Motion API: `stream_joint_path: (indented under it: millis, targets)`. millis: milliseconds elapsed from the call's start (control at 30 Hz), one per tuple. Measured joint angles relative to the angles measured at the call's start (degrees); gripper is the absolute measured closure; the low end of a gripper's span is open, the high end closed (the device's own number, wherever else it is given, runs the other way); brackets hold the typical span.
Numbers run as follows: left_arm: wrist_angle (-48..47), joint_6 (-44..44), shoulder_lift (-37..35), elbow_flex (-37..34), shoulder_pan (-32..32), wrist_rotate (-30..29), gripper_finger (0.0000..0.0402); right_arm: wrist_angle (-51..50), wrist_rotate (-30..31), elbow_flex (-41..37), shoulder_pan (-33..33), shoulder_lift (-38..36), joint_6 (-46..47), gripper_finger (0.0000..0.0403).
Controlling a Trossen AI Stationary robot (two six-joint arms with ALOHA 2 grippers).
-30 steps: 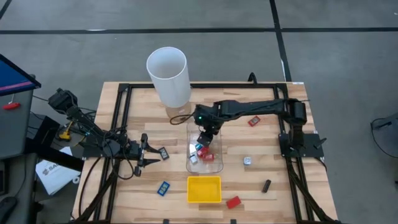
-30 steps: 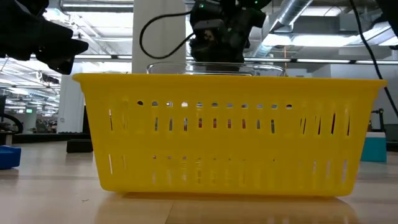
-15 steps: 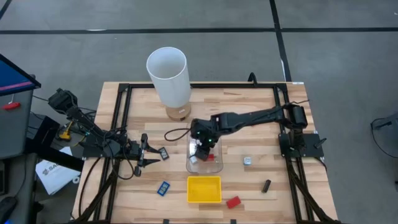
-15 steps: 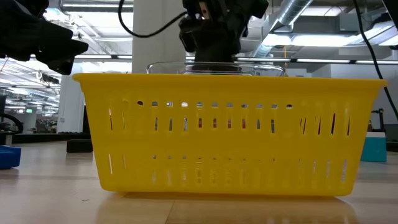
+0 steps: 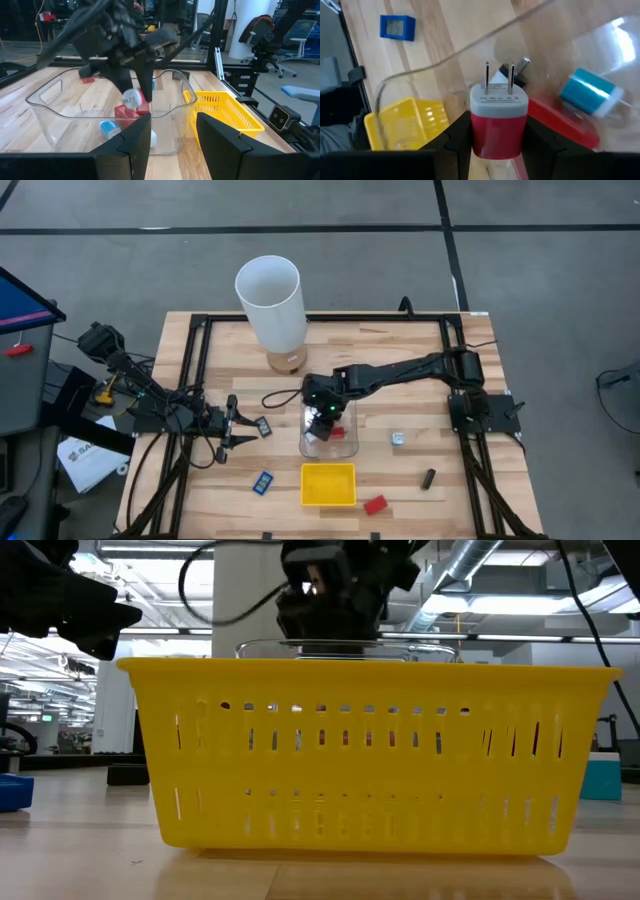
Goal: Pick & Place Office items
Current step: Put the pink charger adapter into the transparent bin, then put the blue charger adapter into the transparent bin
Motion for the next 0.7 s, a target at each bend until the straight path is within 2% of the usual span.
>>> stream_joint_path:
  millis: [333, 533, 700]
  targets:
    - [-0.1, 0.0, 0.1, 0.0, 0.0, 0.0, 0.0247, 0.7, -0.2, 0.1, 0.0, 0.5, -0.1, 0.0281]
    - [-0.1, 0.0, 0.1, 0.0, 0.0, 0.0, 0.0247, 1.2, 0.0, 0.1, 0.0, 0.5, -0.2, 0.0218]
    - [-0.1, 0.0, 0.1, 0.0, 0.0, 0.0, 0.0247, 3.3, 0.0, 0.1, -0.3, 0.5, -0.9, 0.0208]
